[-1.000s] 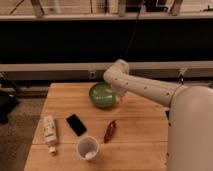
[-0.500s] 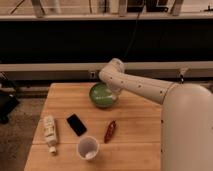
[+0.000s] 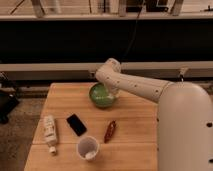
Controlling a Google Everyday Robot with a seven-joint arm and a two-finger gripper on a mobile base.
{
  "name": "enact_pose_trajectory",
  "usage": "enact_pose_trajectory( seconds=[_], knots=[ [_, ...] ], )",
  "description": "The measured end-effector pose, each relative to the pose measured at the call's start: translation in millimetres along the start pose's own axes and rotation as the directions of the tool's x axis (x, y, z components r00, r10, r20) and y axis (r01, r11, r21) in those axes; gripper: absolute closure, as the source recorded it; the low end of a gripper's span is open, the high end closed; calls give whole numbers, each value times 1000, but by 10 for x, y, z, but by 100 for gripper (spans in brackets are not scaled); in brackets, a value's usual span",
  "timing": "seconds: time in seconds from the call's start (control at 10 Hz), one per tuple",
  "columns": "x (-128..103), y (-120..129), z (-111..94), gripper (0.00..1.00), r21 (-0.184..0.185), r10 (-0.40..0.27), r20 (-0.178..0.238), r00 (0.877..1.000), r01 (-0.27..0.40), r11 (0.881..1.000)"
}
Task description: Place the white sponge in the ceramic bowl
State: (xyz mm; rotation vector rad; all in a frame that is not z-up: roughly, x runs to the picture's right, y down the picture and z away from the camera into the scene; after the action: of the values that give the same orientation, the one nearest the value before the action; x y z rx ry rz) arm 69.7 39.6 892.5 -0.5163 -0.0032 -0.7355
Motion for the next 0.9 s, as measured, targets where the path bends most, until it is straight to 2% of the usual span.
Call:
enact_pose_trajectory(
  seconds=[0.5,0.9],
  knots=[
    [-59,-73,-2,98,1,-24,2,1000,24,1000],
    [-103,-126,-12,68,1,-41,5,999,41,999]
  ],
)
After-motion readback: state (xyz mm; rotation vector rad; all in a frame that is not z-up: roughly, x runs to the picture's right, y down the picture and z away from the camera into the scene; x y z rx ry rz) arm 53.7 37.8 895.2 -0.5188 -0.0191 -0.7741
